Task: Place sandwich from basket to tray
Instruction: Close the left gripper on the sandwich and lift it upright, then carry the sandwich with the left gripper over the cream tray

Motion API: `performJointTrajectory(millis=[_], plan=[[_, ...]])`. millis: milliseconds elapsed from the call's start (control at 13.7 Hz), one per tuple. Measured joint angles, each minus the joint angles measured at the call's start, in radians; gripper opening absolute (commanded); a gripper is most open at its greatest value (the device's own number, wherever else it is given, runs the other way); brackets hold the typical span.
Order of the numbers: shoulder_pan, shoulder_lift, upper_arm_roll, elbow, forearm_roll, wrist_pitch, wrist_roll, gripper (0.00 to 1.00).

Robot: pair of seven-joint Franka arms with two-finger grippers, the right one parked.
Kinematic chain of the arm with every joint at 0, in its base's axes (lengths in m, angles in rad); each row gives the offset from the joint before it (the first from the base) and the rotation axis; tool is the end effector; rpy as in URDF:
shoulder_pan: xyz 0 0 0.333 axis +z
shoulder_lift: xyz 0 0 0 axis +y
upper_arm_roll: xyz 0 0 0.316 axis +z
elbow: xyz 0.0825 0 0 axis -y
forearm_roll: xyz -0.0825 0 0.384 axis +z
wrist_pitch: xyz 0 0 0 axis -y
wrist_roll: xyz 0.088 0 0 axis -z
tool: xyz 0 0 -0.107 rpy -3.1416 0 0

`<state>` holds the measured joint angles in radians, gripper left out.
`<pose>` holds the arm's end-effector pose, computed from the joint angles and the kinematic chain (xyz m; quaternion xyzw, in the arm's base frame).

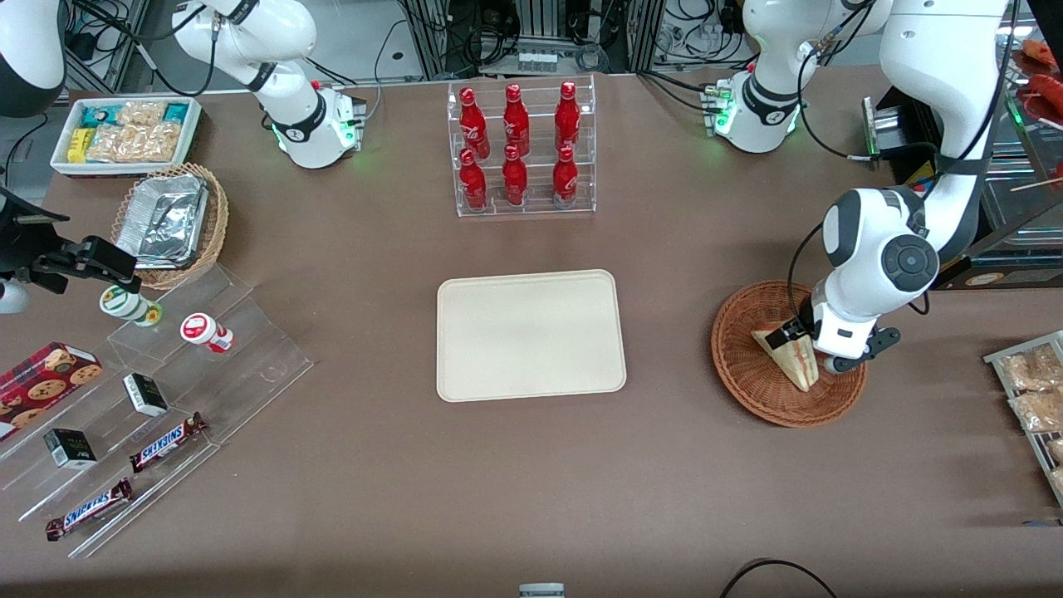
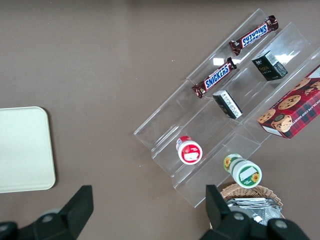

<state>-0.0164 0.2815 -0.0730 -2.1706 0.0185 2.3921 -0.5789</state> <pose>0.5543 -0.0494 0.2582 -0.9712 -0.2366 0.0293 0.0058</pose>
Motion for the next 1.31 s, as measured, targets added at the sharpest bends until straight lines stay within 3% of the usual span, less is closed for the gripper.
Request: performJointTrajectory(millis=[73, 146, 219, 292, 365, 730, 949, 1314], plan=[[0.000, 0.008, 0.000, 0.000, 0.000, 0.011, -0.002, 0.72], [0.000, 0.015, 0.000, 0.000, 0.000, 0.016, -0.009, 0.39], [0.000, 0.020, 0.001, 0.000, 0.000, 0.020, -0.015, 0.18], [0.000, 0.021, 0.001, 0.000, 0.000, 0.023, -0.018, 0.05], [0.000, 0.021, 0.001, 0.000, 0.000, 0.024, -0.020, 0.00], [0.000, 0.006, 0.000, 0.007, 0.000, 0.003, -0.020, 0.00], [-0.008, -0.044, -0.008, 0.064, 0.000, -0.167, -0.018, 0.00], [-0.133, -0.076, -0.051, 0.158, 0.000, -0.313, -0.025, 0.00]])
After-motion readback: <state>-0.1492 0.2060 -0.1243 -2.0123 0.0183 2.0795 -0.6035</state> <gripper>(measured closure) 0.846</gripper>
